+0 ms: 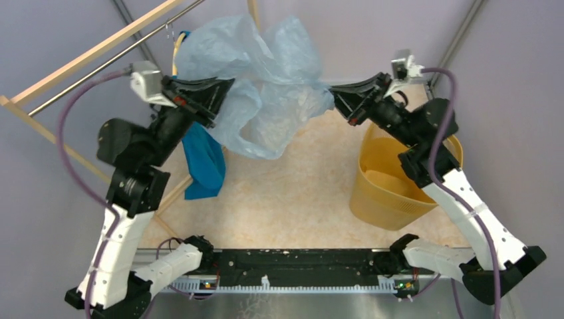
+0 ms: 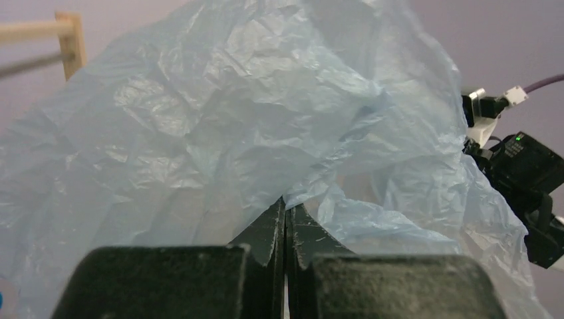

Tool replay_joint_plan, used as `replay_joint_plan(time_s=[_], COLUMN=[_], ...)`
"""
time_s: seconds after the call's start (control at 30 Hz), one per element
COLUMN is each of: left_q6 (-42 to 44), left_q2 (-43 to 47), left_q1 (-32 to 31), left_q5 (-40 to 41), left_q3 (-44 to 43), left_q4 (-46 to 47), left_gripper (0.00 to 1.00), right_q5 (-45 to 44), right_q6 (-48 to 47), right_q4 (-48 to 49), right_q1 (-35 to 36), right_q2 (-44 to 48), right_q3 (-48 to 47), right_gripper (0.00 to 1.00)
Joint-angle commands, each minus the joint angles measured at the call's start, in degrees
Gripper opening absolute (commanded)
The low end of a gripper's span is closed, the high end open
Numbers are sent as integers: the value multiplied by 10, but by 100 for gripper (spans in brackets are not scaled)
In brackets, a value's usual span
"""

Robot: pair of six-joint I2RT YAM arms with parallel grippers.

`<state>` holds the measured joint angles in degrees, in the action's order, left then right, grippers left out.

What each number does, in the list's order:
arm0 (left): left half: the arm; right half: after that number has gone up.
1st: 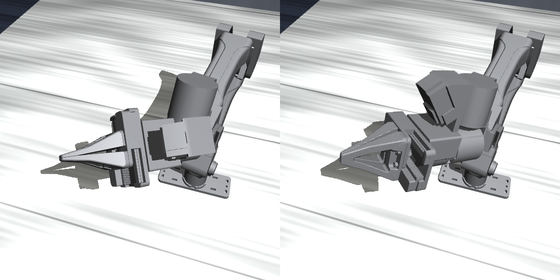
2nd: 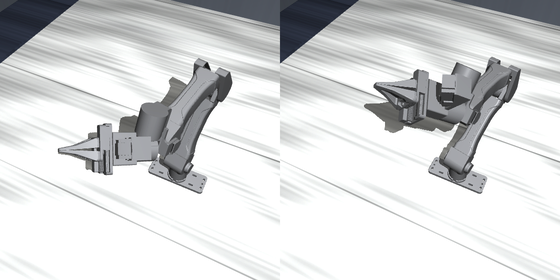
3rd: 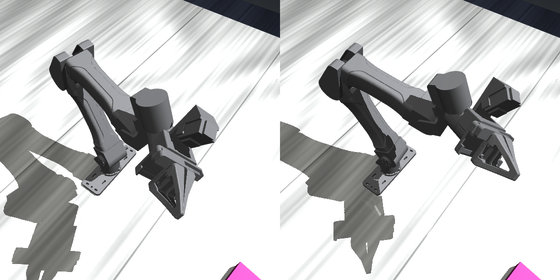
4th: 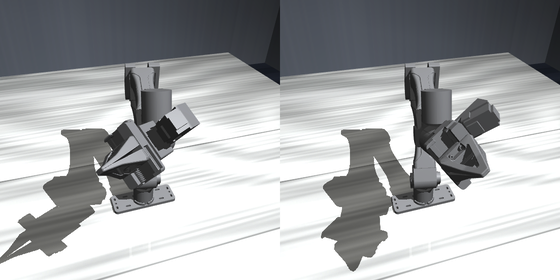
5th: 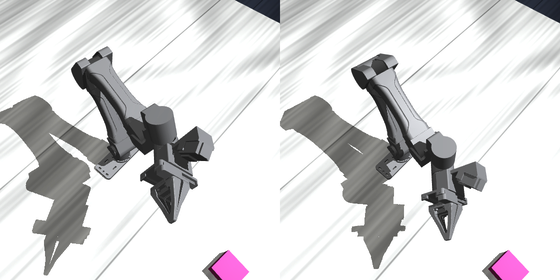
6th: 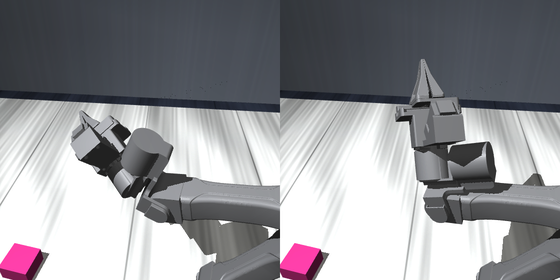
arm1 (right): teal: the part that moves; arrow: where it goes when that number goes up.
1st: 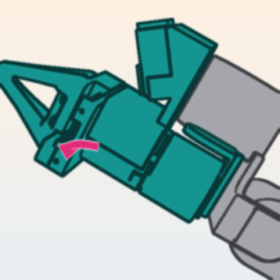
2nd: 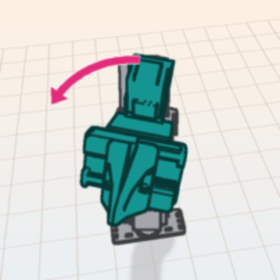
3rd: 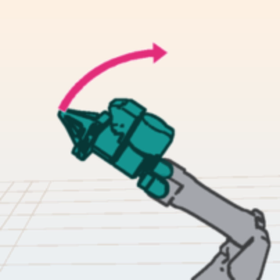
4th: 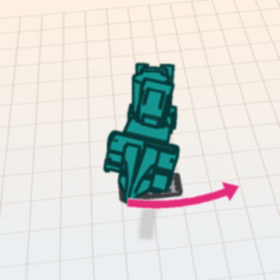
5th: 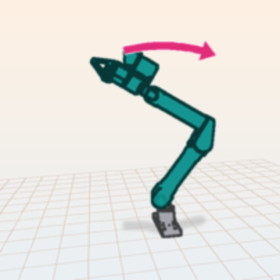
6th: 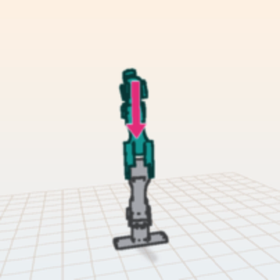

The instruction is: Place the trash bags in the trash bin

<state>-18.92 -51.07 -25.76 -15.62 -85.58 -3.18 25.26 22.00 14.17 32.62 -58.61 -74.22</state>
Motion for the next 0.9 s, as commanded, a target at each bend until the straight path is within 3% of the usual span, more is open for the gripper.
replay_joint_plan(time_s=[0.0, 0.37, 0.63, 0.87], left_q6=[12, -4, -88, -102], left_q2=[-5, -31, -79, -94], left_q1=[0, 0, 0, 0], left_q5=[-20, -60, -150, -123], left_q3=[-6, -23, 11, 52], left_q4=[-14, 6, 99, 99], left_gripper=[0, 0, 0, 0], right_q5=[-14, -22, 80, 68], right_q6=[-16, -19, 97, 71], right_q4=[-16, -27, 56, 24], right_q1=[3, 3, 7, 65], right_q2=[7, -6, -86, -118], right_q3=[-2, -24, -34, -46], right_gripper=[0, 0, 0, 5])
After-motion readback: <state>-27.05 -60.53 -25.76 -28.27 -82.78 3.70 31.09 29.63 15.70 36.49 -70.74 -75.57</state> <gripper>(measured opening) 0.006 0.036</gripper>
